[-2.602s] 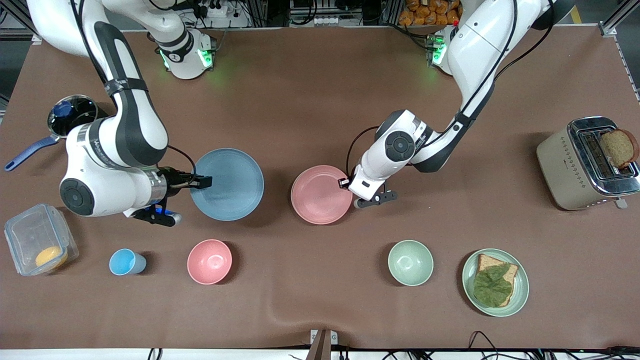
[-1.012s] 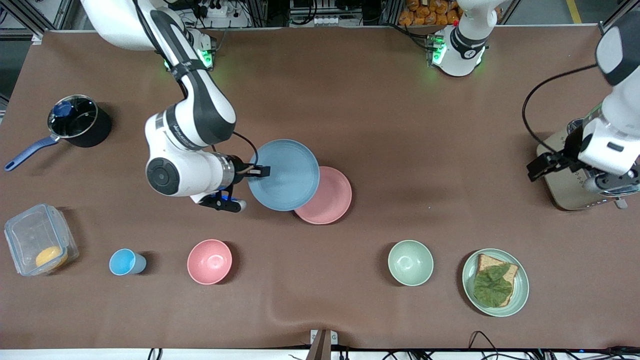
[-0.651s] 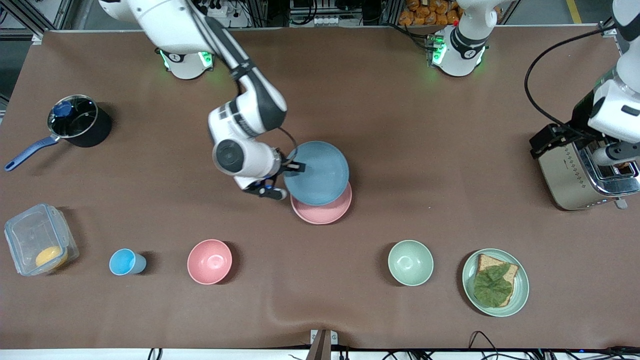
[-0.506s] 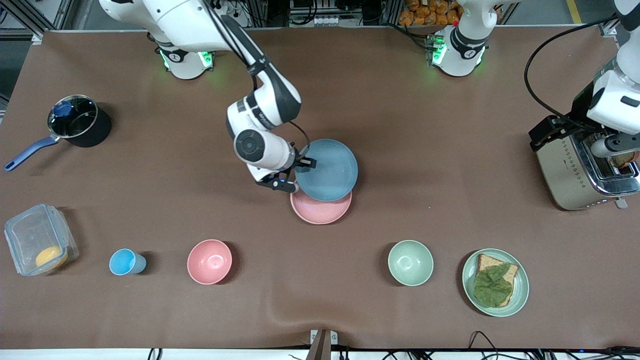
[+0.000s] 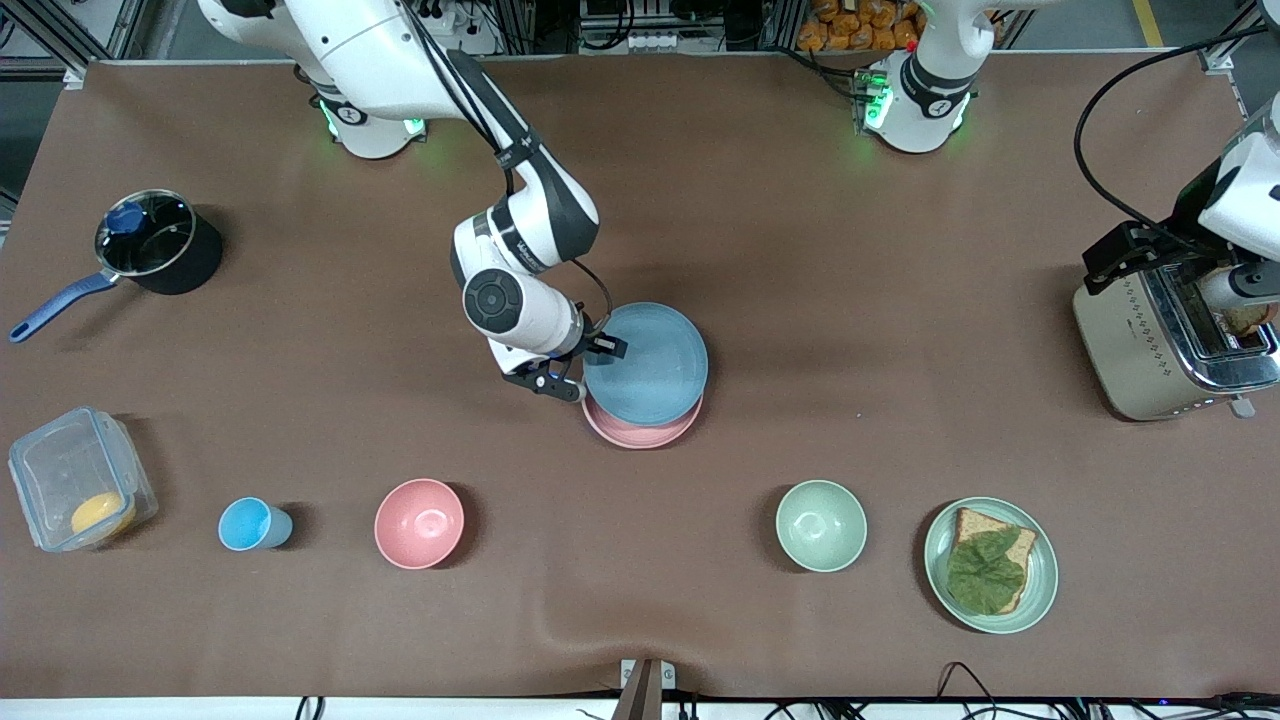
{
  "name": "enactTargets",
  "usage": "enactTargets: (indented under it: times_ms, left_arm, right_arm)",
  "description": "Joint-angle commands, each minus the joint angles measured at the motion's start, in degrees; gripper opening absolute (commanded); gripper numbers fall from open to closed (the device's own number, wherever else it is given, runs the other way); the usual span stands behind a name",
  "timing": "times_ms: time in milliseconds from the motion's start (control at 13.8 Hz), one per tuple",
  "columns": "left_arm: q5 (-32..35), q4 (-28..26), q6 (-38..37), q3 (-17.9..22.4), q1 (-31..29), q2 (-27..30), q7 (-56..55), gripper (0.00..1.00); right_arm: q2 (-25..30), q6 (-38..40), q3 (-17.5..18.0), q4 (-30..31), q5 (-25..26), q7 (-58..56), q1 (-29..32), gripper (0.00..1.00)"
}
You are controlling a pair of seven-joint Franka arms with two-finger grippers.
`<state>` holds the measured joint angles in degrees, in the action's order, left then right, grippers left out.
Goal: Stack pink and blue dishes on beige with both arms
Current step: 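Lower the blue plate onto the pink plate and open the right gripper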
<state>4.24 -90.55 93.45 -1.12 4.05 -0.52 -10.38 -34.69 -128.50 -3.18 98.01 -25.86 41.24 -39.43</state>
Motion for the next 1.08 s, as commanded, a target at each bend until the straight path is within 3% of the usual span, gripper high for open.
enactTargets:
  times_ms: [0,217,506,578,651,867,1012]
  left_arm:
    - [-1.1,-1.2,-0.1,6.5,5.4,1.4,1.1,1.0]
    - [-3.2,-1.5,-0.1,6.0,4.1,1.4,1.1,1.0]
    - [-5.0,-1.4,-0.1,0.0,-0.6,1.2,0.9,1.0]
    - [-5.0,-1.3,-0.1,-2.5,-2.8,1.2,0.9,1.0]
    - [-5.0,-1.4,0.0,-4.4,-4.2,1.2,0.9,1.0]
    - [-4.9,-1.0,0.0,-4.8,-4.2,0.7,0.8,1.0]
    - [-4.9,-0.7,0.2,-4.9,-4.0,0.0,0.4,1.0]
  right_arm:
    - [-0.4,-0.3,0.5,-1.6,-0.2,3.0,0.5,0.0]
    - [-2.3,-3.4,0.4,-2.5,0.1,3.0,0.6,0.0]
    - [-2.4,-3.6,0.4,-2.2,0.3,2.4,1.6,0.0]
    - [-2.2,-3.2,0.4,-2.3,0.5,1.9,2.8,0.22]
    - [-2.0,-3.1,0.5,-2.3,0.6,2.6,3.3,0.99]
    - [1.6,2.4,-1.1,-2.6,0.7,2.2,5.0,1.0]
    - [3.7,5.4,-3.6,-2.7,3.5,1.7,5.2,1.0]
